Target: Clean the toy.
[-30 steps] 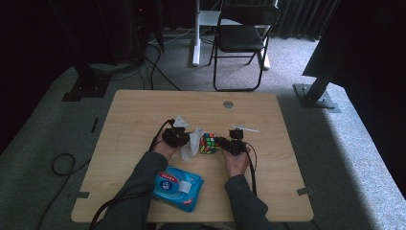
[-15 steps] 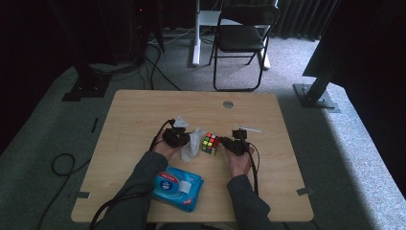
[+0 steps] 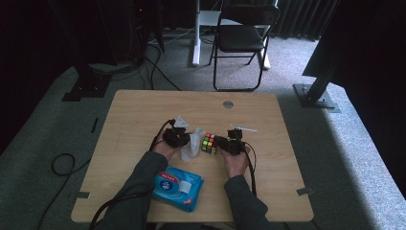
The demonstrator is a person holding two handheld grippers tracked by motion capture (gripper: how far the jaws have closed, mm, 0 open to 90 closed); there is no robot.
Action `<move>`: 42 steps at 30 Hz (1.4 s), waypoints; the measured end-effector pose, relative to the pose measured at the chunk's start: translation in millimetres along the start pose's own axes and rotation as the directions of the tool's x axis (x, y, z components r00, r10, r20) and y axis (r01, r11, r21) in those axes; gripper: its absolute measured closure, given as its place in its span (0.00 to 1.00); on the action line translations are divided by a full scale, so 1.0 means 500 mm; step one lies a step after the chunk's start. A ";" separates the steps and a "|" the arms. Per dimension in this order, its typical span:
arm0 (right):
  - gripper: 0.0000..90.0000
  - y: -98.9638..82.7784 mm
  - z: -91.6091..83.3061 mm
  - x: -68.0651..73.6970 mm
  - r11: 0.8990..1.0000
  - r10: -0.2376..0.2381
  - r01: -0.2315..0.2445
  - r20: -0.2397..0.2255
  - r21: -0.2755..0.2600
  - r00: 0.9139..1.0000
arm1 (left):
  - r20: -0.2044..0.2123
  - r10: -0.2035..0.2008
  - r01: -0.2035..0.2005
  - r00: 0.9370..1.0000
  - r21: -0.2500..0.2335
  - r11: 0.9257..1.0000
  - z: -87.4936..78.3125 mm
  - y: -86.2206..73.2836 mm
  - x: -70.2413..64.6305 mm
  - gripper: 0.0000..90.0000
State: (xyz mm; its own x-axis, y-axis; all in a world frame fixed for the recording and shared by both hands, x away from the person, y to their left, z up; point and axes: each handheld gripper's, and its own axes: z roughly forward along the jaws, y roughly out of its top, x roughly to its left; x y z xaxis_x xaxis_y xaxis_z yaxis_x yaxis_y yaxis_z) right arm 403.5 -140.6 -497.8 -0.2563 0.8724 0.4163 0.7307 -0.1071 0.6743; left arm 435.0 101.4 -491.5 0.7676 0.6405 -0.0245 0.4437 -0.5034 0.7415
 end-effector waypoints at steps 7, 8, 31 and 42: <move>0.73 -0.003 0.008 -0.001 1.000 0.005 -0.005 0.008 0.016 1.000 | 0.001 0.002 -0.002 1.000 0.002 1.000 0.001 0.000 0.000 0.94; 0.73 -0.003 0.008 0.000 1.000 0.006 -0.006 0.008 0.016 1.000 | 0.003 0.001 -0.001 1.000 0.000 1.000 0.000 0.000 0.000 0.94; 0.77 -0.004 0.024 0.025 1.000 -0.016 0.016 0.005 0.019 1.000 | 0.067 -0.048 0.051 0.997 -0.044 0.998 0.002 0.009 0.015 0.95; 0.77 -0.005 0.024 0.024 1.000 -0.011 0.011 0.001 0.016 1.000 | 0.093 -0.063 0.067 0.994 -0.042 0.997 0.004 0.014 0.019 0.95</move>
State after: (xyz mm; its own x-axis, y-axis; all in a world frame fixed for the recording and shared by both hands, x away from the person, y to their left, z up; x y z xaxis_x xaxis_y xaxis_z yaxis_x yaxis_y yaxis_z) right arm 406.0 -124.1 -501.8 -0.2638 0.8737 0.4087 0.7378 -0.0901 0.6690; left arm 446.4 102.6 -487.9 0.7779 0.6140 -0.1339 0.4746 -0.4344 0.7655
